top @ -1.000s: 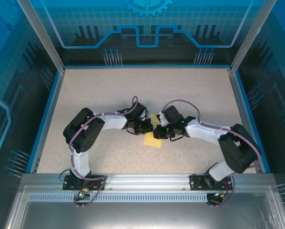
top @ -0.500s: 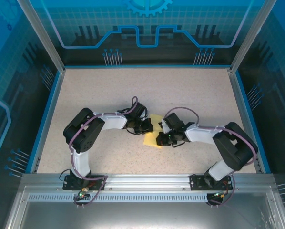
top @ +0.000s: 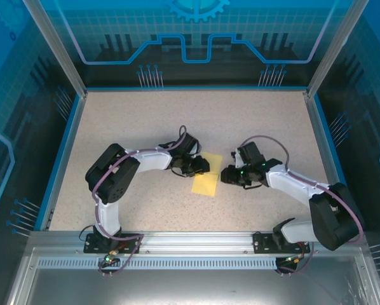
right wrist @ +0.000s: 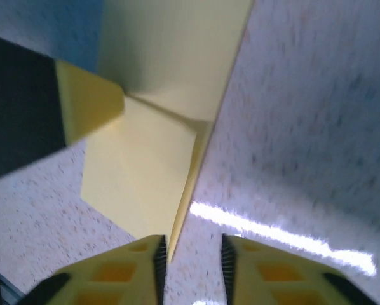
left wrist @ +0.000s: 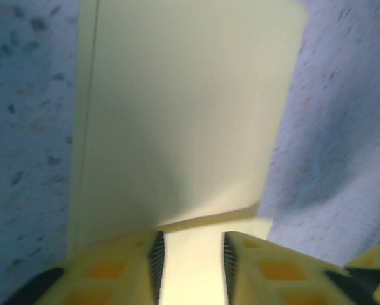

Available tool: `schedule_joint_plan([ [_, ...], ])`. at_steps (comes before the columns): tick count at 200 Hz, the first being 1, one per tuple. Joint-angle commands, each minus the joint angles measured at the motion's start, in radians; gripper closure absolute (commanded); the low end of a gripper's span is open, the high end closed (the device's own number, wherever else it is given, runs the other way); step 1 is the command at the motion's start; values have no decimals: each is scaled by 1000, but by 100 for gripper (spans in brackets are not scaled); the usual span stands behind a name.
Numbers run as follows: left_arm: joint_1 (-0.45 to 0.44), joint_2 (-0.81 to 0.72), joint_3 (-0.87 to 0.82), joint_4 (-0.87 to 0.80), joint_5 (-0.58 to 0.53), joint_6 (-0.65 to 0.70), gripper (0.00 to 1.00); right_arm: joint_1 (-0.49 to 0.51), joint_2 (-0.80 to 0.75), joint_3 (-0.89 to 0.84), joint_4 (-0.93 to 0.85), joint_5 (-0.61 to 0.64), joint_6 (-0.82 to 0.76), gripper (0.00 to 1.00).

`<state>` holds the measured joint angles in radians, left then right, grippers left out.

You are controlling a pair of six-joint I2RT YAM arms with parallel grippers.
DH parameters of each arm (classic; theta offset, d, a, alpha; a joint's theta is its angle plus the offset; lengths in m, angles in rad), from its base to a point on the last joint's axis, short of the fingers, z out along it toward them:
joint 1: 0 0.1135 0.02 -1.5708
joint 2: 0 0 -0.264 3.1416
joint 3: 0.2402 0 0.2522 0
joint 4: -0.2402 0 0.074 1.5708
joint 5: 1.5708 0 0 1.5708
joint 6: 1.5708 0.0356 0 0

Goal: Fold a paper plane with a square sheet of paper (pick it up from the middle)
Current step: Fold the triangle a second time at the center of the table, then turn over the paper at the center of the table.

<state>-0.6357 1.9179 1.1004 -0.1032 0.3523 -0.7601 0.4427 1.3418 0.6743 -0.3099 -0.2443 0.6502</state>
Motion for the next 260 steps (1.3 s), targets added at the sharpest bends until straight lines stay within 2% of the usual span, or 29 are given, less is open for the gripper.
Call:
schedule_joint_plan([
  [1,-3,-56,43,-36,-4,-4,53,-35,56,63,23,-29,-21,58],
  [12,-3,-84,35,-42,-21,-18,47,-43,95,89,25,-53,-42,52],
  [25,-4,-123,10,-56,-54,-37,41,-49,139,108,36,-88,-64,50],
  [77,-2,-266,-131,-79,-182,-113,19,-49,245,139,72,-226,-135,48],
  [106,-1,-301,-202,-9,-176,-171,9,-44,299,167,66,-295,-181,53],
  [128,-1,-301,-229,44,-143,-195,5,-42,332,179,73,-319,-198,59],
  [168,-2,-281,-276,182,-18,-240,5,-60,355,182,99,-304,-188,84],
  [188,-2,-280,-295,227,19,-261,5,-84,340,159,121,-294,-175,92],
  [226,-4,-245,-293,276,83,-283,11,-120,316,126,144,-309,-170,94],
  [260,-4,-188,-277,355,152,-300,30,-127,309,119,147,-318,-171,94],
])
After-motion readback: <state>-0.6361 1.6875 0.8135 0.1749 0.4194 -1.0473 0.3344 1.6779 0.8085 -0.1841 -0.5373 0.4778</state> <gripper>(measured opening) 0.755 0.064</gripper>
